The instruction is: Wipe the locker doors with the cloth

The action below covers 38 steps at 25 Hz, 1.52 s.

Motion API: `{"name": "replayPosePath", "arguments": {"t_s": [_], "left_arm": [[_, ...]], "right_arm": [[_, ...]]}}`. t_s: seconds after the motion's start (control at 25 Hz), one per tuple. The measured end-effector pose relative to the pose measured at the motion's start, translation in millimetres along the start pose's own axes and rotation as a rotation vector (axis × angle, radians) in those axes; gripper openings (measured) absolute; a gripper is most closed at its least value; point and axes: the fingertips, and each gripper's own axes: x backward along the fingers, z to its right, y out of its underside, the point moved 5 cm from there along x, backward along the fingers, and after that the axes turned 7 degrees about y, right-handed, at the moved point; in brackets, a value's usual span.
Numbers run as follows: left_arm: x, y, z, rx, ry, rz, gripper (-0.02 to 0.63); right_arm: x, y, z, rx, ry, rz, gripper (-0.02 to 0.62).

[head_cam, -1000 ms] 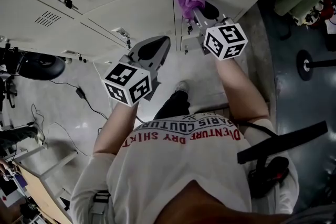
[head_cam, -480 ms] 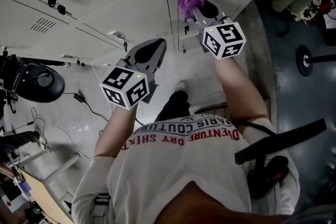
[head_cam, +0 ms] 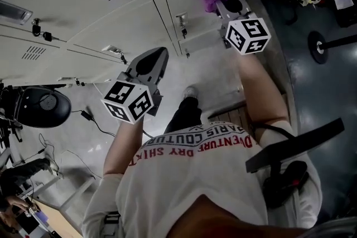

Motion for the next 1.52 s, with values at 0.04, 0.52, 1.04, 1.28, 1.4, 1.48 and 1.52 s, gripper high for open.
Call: {"name": "replayPosePath", "arguments": {"t_s": [0.04,0.52,1.04,1.28,1.4,1.48,1.52], "left_arm": [[-1,0,1,-0.001,0.002,-0.004,-0.001],[-1,11,2,0.027,-0.004,-0.021,0.0],[9,18,5,0.047,-0.016,0.007,-0.001],[16,19,4,0.049,-0.004,0.025,-0.001],[21,20,-1,0.061,-0.016,0.039,-0.001],[24,22,-4,0.074,-0.022,0.049,0.0],[25,23,-5,0.077,-0.024,0.052,-0.001]], "right_arm": [[3,-1,11,-0.005,0.024,0.005,0.057],[29,-4,113,-0.033,0.248,0.011,0.057],[56,-1,25,-0.002,0.078,0.082,0.057],[41,41,-75,-0.041,-0.108,0.027,0.057],[21,72,-102,-0.079,-0.119,-0.03,0.057],[6,89,-111,-0.07,-0.111,-0.07,0.057],[1,94,-114,-0.067,-0.105,-0.083,0.057]]}}
